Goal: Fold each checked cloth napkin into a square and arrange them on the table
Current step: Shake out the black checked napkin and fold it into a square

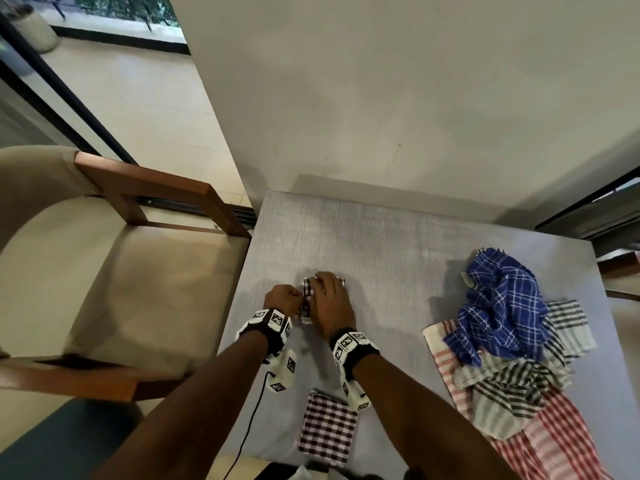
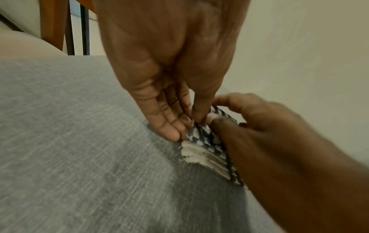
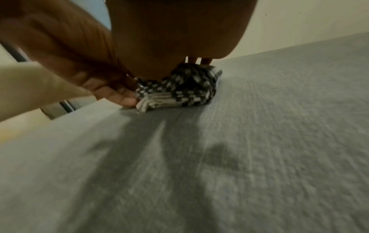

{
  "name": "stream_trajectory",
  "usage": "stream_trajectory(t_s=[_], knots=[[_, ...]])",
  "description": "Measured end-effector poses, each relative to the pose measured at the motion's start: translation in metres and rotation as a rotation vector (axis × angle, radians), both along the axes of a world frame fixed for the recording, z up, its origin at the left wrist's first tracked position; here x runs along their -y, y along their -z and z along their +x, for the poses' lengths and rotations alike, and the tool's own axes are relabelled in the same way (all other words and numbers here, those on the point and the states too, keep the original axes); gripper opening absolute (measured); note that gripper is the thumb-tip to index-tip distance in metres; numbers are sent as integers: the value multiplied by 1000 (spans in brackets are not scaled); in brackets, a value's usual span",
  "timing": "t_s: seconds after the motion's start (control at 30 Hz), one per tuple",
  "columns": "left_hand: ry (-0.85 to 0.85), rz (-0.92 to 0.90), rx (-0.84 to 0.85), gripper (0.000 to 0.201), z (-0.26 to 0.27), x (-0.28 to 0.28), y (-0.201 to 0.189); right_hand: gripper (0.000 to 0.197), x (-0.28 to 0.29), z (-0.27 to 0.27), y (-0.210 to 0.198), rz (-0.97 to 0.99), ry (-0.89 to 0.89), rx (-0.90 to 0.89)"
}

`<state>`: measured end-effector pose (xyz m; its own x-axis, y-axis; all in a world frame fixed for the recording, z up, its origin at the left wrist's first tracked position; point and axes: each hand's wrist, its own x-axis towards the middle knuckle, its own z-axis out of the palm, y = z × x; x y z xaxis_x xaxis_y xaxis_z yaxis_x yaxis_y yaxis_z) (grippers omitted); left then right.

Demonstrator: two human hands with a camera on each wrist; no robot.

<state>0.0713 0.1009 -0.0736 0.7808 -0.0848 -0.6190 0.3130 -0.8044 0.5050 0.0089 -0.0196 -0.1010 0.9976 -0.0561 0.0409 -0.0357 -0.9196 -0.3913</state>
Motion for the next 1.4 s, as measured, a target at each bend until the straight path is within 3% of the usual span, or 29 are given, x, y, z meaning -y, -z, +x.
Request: stream_trajectory(t_s=[0.1, 0.47, 0.53, 0.63, 0.67, 0.77, 0.9, 1.07, 1.23, 1.4], knots=[[11, -11, -19, 11, 3, -3, 1, 56, 1, -5, 23, -71, -105, -133], [-90, -146, -175, 8, 17, -3, 1, 62, -4, -8, 26, -70, -37, -138], [90, -30, -26, 11, 17, 1, -1, 65, -3, -8, 23, -44, -36, -149], [364, -19, 436, 45, 2, 6, -1, 71, -2, -7, 23, -2, -50, -158], [484, -28, 499, 51, -6, 8, 2, 72, -1, -7, 23, 13, -58, -166], [719, 53, 442, 66, -25, 2, 19, 70, 1, -8, 21, -16, -60, -185], [660, 36, 377, 72, -32, -10, 38, 69, 4, -13, 21, -20, -117, -175], [743, 175, 480, 80, -24, -20, 46, 69, 13, -13, 21, 3, -148, -189], [771, 333, 568, 65, -24, -20, 43, 83, 24, -10, 15, 89, -240, -244], [856, 265, 636, 63, -28, -10, 34, 84, 31, -19, 13, 83, -199, -152]])
